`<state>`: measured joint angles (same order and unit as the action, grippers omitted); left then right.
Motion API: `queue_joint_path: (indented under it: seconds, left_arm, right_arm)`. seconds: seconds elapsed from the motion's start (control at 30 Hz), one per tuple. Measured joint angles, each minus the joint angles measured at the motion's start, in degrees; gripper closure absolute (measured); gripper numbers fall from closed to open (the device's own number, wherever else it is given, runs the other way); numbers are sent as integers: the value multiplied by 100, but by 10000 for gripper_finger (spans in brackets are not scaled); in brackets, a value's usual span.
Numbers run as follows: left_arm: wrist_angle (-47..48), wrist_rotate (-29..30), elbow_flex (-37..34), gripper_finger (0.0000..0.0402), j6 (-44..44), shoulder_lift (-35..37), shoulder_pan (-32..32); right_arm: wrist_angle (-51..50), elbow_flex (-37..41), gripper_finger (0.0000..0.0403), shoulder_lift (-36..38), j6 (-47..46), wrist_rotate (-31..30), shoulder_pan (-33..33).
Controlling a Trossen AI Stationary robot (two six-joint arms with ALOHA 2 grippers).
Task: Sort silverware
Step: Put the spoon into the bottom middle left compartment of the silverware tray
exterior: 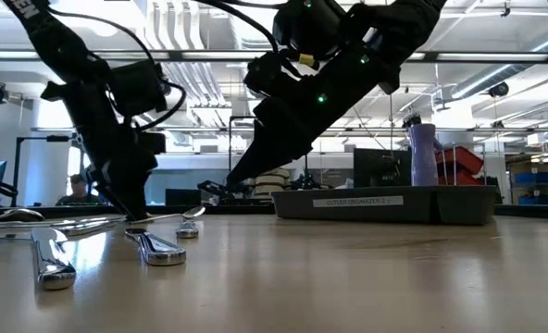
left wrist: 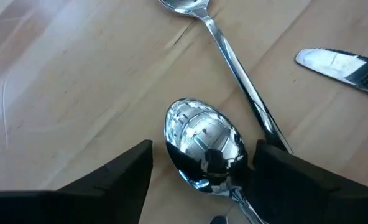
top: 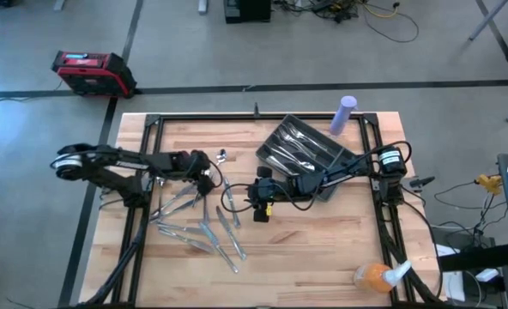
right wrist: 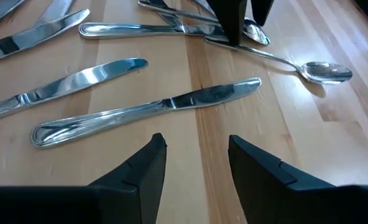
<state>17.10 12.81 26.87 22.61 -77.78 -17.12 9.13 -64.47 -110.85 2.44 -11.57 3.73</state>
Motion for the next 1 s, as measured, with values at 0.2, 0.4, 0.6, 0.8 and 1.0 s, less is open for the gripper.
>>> queue_joint_path:
  seconds: [0.2, 0.4, 0.6, 0.8, 1.0]
  left_arm:
    - [-94, 15, -7, 195, -8, 44, 4]
    - [-43, 226, -39, 348, -264, 416, -11]
    - [-245, 157, -37, 398, -569, 663, -11]
    - [-1477, -1177, -48, 400, -1027, 923, -6]
    - [-3199, -2647, -48, 401, -942, 776, -31]
  right_arm:
    - [-28, 0, 258, 0, -27, 0, -7]
    - [-25, -42, 263, 2, 136, -46, -13]
    - [0, -277, 255, 4, 464, -46, -33]
    - [14, -346, 250, 4, 1172, -58, -71]
    - [347, -416, 262, 7, 2838, -36, 166]
